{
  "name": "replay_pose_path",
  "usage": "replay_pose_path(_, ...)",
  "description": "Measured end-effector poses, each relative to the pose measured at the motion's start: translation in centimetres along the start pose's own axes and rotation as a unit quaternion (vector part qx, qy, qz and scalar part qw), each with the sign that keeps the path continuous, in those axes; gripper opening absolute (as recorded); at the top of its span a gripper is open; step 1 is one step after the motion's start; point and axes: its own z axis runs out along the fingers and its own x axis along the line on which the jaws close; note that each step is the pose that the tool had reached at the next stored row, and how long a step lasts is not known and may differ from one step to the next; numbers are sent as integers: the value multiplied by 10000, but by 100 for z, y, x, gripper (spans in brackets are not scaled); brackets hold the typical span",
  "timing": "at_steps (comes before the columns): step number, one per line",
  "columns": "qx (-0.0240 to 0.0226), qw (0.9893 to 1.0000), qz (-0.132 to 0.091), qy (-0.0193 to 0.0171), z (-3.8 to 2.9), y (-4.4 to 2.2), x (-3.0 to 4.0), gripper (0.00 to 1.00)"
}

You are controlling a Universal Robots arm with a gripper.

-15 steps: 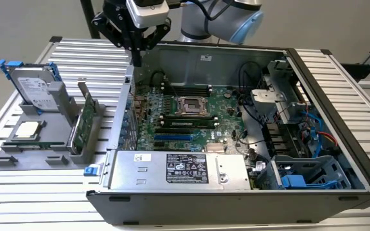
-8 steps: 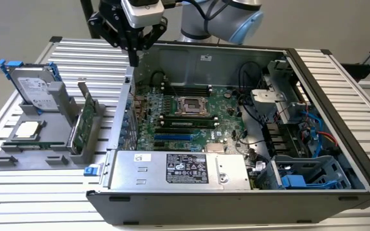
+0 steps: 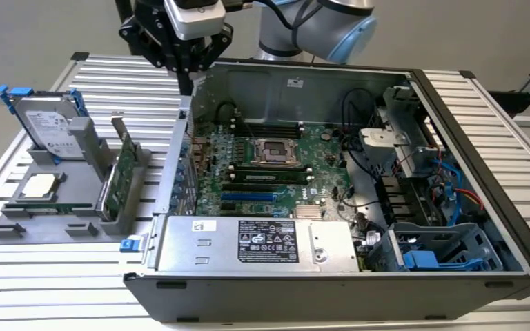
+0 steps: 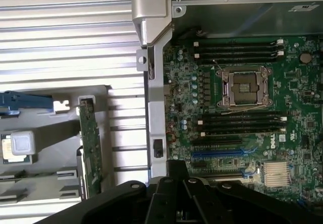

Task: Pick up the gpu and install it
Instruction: 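Reach for the gpu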

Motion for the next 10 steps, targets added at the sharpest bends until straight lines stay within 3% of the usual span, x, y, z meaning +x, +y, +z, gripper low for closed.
replay_pose_path(10, 0, 10000, 0, 0, -3, -8, 112, 0)
